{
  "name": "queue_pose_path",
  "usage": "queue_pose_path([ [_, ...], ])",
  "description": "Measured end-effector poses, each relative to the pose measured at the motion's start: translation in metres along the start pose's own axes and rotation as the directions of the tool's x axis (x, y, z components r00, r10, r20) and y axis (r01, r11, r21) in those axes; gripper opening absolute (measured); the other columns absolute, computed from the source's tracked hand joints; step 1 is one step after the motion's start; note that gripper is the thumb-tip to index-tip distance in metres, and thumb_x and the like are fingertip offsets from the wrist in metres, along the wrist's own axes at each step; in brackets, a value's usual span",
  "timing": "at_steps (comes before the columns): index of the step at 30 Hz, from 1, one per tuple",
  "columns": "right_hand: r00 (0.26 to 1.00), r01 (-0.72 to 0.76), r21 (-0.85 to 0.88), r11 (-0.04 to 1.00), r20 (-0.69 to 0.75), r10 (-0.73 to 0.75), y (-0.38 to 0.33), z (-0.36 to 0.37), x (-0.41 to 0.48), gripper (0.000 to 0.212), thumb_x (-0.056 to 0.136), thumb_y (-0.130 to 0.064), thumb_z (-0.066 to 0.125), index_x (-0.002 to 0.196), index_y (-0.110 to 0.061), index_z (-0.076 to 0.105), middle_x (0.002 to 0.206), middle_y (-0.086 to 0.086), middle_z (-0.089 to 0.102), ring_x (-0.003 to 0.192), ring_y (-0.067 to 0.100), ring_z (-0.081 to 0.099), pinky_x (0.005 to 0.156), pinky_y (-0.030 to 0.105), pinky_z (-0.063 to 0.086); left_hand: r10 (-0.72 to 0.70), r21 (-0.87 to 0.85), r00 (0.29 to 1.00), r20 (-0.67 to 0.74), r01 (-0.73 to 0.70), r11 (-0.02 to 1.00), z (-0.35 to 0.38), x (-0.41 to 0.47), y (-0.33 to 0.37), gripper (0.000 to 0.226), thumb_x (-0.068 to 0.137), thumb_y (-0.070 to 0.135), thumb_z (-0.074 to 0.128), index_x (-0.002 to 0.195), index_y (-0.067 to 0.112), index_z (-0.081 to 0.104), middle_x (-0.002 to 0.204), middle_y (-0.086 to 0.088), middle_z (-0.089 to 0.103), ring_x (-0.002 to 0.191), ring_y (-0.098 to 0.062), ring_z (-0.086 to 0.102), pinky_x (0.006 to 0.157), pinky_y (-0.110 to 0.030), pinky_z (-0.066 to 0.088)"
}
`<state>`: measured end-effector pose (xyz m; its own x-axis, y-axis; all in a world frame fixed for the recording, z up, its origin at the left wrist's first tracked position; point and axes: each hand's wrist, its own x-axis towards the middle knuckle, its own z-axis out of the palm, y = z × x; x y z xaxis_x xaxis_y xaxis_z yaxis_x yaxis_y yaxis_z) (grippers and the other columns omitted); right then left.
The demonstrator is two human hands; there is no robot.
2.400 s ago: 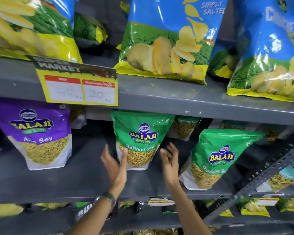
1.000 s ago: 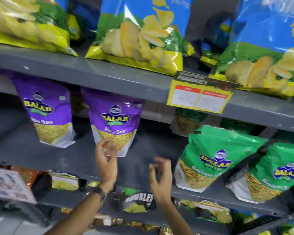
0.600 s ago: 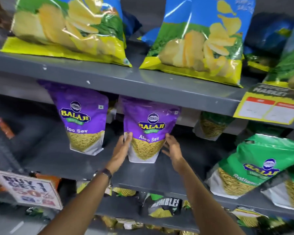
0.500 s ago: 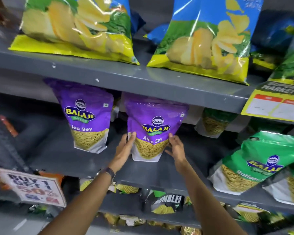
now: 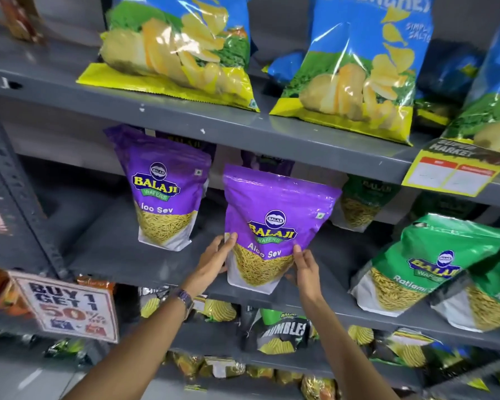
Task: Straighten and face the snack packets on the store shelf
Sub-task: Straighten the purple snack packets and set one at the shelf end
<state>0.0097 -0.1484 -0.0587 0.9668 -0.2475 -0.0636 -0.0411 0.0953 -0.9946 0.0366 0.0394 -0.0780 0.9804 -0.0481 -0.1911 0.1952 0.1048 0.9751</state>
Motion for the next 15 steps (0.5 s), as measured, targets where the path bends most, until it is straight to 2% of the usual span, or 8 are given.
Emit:
queue_pose_path([
  [6, 1.000, -0.001, -0.031, 1.000, -0.030, 0.000, -0.002, 0.001, -0.002, 0.017, 0.094, -0.029, 0.045, 0.084, -0.018, 0.051, 0.089, -0.001, 0.061, 0.079, 0.011, 0.058, 0.077, 0.036, 0.052, 0.012, 0.040, 0.998, -0.059, -0.010, 0.999, 0.001, -0.003, -0.001, 0.031, 0.087, 0.050, 0.050, 0.109, 0.028, 0.053, 0.103, 0.009, 0.058, 0.094, -0.007, 0.055, 0.081, -0.033, 0.053],
  [9, 0.999, -0.024, -0.037, 0.999, -0.033, 0.022, -0.004, 0.002, -0.002, 0.016, 0.094, -0.030, 0.044, 0.085, -0.020, 0.052, 0.094, 0.001, 0.062, 0.084, 0.013, 0.059, 0.081, 0.036, 0.051, 0.021, 0.026, 0.998, -0.059, -0.020, 0.999, 0.000, -0.004, -0.002, 0.032, 0.086, 0.051, 0.051, 0.108, 0.028, 0.053, 0.103, 0.008, 0.059, 0.097, -0.011, 0.058, 0.078, -0.032, 0.054],
  [11, 0.993, 0.008, -0.062, 0.998, -0.115, -0.015, 0.000, 0.006, -0.003, 0.016, 0.092, -0.032, 0.049, 0.090, -0.017, 0.054, 0.101, 0.005, 0.061, 0.094, 0.020, 0.058, 0.085, 0.035, 0.047, 0.029, 0.000, 0.999, -0.035, -0.029, 1.000, -0.001, -0.005, -0.001, 0.029, 0.086, 0.050, 0.051, 0.105, 0.028, 0.055, 0.102, 0.009, 0.061, 0.095, -0.008, 0.059, 0.074, -0.029, 0.053],
  [12, 0.971, 0.068, -0.099, 0.993, -0.224, -0.088, 0.003, 0.008, -0.007, 0.018, 0.090, -0.032, 0.052, 0.096, -0.015, 0.054, 0.105, 0.006, 0.059, 0.100, 0.023, 0.056, 0.085, 0.032, 0.045, 0.058, -0.013, 0.998, -0.031, -0.059, 0.998, -0.001, -0.005, -0.001, 0.023, 0.087, 0.046, 0.052, 0.102, 0.029, 0.055, 0.102, 0.009, 0.062, 0.096, -0.006, 0.059, 0.075, -0.027, 0.052],
  [13, 0.905, 0.149, -0.170, 0.974, -0.373, -0.204, 0.006, 0.012, -0.012, 0.026, 0.088, -0.032, 0.056, 0.104, -0.011, 0.054, 0.108, 0.007, 0.058, 0.105, 0.024, 0.053, 0.087, 0.030, 0.041, 0.105, -0.038, 0.993, -0.056, -0.108, 0.993, -0.001, -0.005, -0.002, 0.016, 0.088, 0.040, 0.054, 0.101, 0.030, 0.055, 0.103, 0.009, 0.062, 0.096, -0.006, 0.059, 0.077, -0.026, 0.051],
  [14, 0.807, 0.229, -0.284, 0.931, -0.479, -0.345, 0.009, 0.018, -0.021, 0.037, 0.084, -0.034, 0.056, 0.109, -0.007, 0.053, 0.109, 0.010, 0.057, 0.106, 0.024, 0.050, 0.089, 0.029, 0.036, 0.173, -0.070, 0.978, -0.120, -0.182, 0.981, -0.002, -0.007, -0.003, 0.015, 0.088, 0.031, 0.057, 0.102, 0.030, 0.055, 0.105, 0.008, 0.062, 0.097, -0.007, 0.059, 0.079, -0.023, 0.050],
  [15, 0.727, 0.301, -0.394, 0.869, -0.495, -0.476, 0.010, 0.027, -0.032, 0.043, 0.081, -0.037, 0.054, 0.110, -0.005, 0.053, 0.108, 0.013, 0.057, 0.104, 0.022, 0.049, 0.089, 0.028, 0.034, 0.248, -0.088, 0.945, -0.215, -0.271, 0.958, -0.007, -0.008, -0.004, 0.020, 0.087, 0.024, 0.059, 0.107, 0.026, 0.055, 0.107, 0.008, 0.061, 0.099, -0.010, 0.059, 0.080, -0.018, 0.049],
])
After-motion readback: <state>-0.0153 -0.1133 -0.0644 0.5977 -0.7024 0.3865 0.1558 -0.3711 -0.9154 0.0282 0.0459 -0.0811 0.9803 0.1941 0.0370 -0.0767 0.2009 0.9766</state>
